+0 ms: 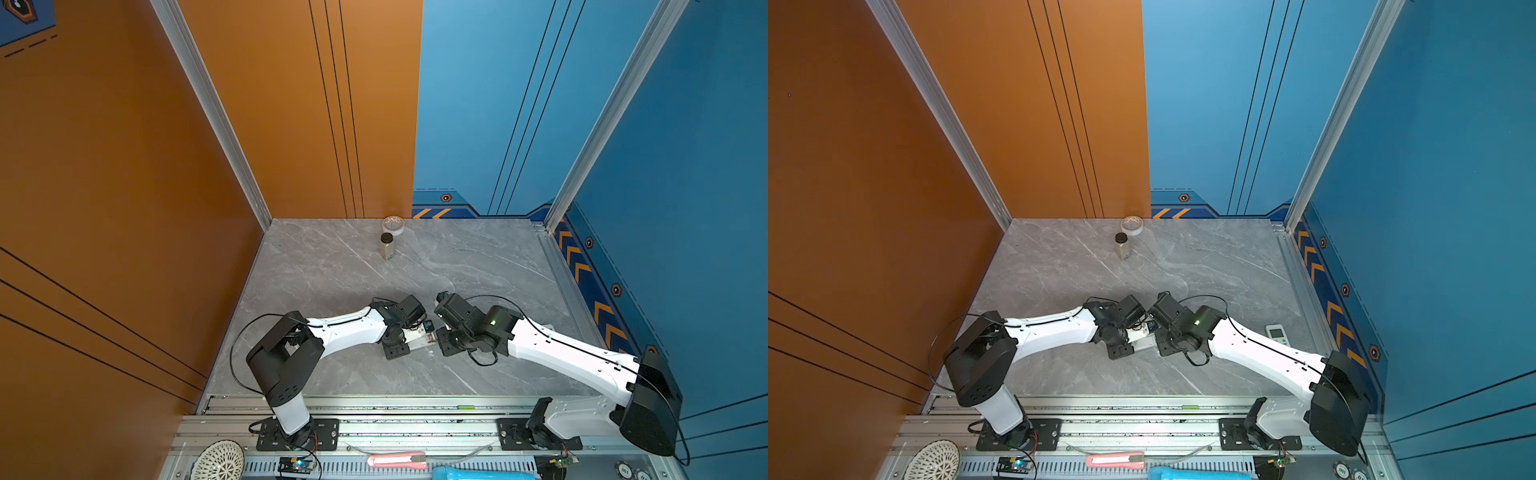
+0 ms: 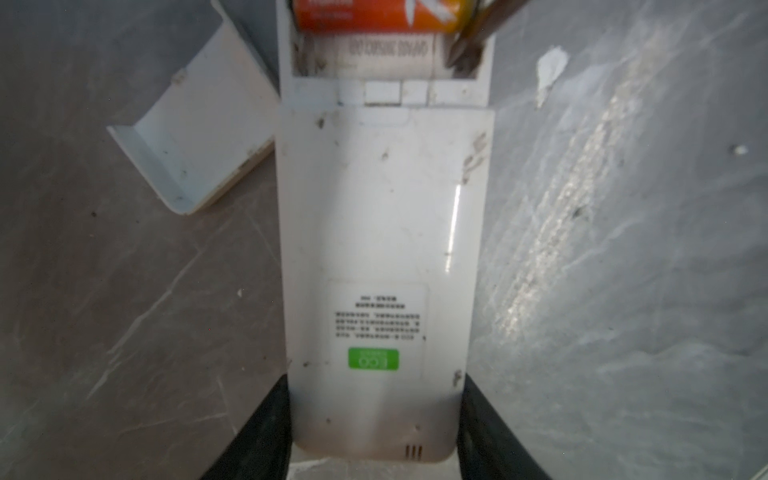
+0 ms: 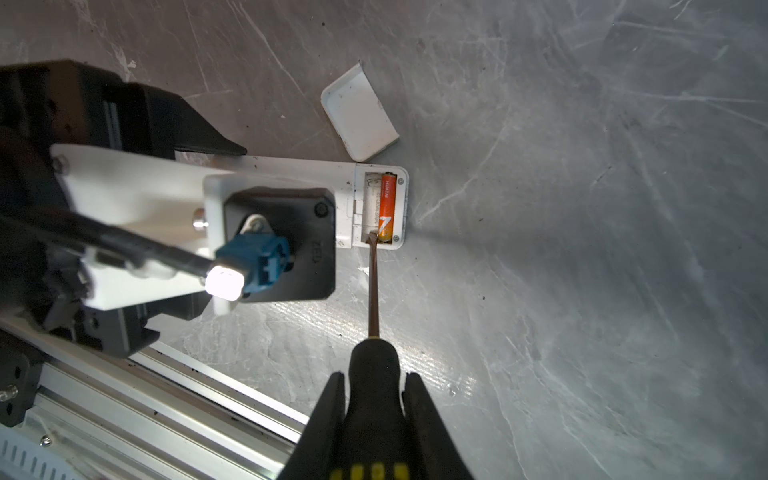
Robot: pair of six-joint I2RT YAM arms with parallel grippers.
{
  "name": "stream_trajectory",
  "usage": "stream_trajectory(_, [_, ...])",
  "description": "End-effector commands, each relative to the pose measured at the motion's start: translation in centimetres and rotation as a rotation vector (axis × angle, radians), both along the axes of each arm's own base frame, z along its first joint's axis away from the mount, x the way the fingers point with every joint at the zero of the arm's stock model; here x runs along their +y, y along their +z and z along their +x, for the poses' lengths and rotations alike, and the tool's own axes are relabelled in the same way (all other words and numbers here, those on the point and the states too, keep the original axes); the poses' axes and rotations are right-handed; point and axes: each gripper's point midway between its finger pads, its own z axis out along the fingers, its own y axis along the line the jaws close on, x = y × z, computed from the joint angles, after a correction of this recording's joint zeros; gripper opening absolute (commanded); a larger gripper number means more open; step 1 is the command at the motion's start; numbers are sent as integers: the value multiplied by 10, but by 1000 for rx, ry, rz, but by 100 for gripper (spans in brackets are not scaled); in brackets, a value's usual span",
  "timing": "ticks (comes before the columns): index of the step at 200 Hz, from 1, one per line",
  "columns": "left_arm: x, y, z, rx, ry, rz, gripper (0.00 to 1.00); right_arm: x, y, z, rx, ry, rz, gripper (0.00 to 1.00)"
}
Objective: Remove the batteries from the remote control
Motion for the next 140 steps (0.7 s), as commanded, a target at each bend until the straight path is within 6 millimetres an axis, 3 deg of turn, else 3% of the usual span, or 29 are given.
stream_trajectory(1, [5,8,-6,31,10,3,40,-33,4,9,-96,-37,-222,0])
stream_trajectory(140, [14,-1,-5,187,159,13,37,-35,4,-7,-441,-121,-348,0])
